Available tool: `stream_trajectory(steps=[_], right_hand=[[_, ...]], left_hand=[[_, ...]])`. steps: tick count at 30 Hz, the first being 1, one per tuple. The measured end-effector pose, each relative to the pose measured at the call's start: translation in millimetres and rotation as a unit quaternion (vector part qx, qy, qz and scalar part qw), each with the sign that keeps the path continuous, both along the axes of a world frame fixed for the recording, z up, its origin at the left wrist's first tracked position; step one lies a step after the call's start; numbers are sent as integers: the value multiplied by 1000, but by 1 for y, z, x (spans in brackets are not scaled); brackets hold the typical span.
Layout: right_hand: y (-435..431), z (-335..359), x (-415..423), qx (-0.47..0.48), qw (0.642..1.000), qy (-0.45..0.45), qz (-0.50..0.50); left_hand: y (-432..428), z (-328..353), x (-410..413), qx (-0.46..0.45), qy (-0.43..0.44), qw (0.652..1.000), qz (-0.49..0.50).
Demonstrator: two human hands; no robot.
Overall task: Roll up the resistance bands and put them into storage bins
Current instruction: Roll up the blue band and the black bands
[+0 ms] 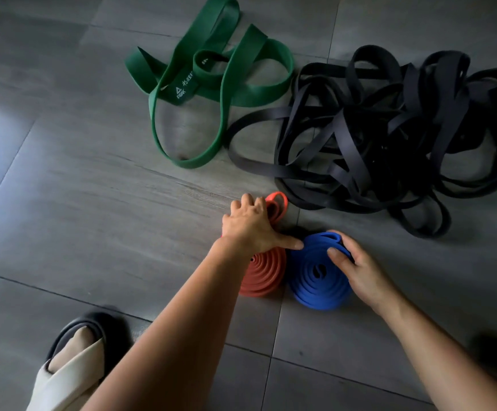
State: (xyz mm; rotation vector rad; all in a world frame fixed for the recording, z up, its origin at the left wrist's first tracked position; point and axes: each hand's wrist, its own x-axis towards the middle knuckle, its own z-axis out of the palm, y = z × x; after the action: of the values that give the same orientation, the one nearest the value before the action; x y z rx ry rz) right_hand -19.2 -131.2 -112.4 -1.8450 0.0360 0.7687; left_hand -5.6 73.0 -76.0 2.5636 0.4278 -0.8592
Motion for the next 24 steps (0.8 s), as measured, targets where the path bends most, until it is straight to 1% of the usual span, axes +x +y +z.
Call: stream_trajectory(steps=[2,4,7,10,12,14,16,17,19,20,22,24], right_hand=[[-4,-1,0,5,1000,1,-16],[-10,0,3,7,999,-20,-48],[-15,12,15,-23,994,-84,-66],[-12,27,33,-82,978,-182,-63],[-6,40,49,-81,968,-223,-87],[7,53,70,-76,962,-253,-63],[31,67,93,-84,957,-278,17],[46,74,103,-92,947,-299,71],[83,85,123,-100,918,-335,185],[103,88,131,-104,903,-337,246],[143,88,140,-136,860,-317,376],[178,82,143,-179,792,-305,498]], left_hand=[[-8,-1,-1,30,-14,999,-28],[-12,-3,-2,39,-27,998,-32],[-17,-3,0,23,-39,999,-28],[-17,-4,-4,35,-59,994,-82],[-18,-5,-7,44,-71,992,-100],[-20,-6,-7,58,-78,989,-109],[-24,-7,-8,71,-93,987,-109],[-27,-7,-9,74,-103,987,-103],[-31,-9,-12,74,-116,986,-94],[-33,-10,-13,74,-121,985,-95],[-34,-12,-15,72,-129,984,-103],[-32,-11,-16,70,-124,983,-116]])
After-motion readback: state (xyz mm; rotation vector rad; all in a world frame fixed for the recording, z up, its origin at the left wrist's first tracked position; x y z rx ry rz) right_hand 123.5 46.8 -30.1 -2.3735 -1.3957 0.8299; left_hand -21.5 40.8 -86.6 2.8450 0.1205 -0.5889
